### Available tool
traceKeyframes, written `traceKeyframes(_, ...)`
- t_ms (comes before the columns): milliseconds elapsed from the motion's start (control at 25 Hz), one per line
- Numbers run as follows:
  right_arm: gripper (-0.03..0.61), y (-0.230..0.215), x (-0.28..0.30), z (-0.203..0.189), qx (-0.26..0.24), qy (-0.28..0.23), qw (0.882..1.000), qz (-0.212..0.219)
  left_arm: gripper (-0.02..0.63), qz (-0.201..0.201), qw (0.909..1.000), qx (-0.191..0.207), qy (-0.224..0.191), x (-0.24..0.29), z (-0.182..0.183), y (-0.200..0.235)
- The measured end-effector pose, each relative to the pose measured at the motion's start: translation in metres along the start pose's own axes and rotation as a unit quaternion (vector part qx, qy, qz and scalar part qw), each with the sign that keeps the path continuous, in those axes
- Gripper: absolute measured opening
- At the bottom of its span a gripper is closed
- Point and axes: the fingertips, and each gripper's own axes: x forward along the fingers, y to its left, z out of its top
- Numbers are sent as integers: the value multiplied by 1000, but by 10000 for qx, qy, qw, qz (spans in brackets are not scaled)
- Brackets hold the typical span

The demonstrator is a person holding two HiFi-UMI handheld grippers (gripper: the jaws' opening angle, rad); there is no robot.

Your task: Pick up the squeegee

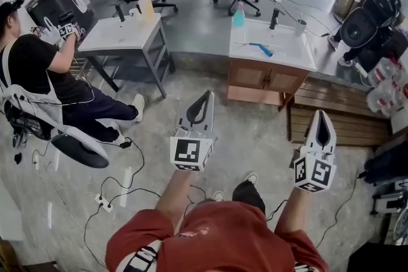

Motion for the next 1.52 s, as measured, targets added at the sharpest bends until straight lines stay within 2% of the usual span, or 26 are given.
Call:
traceKeyframes(640, 8, -29, 70, -35, 234, 16, 9997, 66, 18, -64, 9997, 200, 139, 74, -25, -14)
traceKeyframes(1520, 8, -198, 275, -91, 574, 132, 9983, -9, 17, -81, 9983, 447, 365, 330, -64, -94)
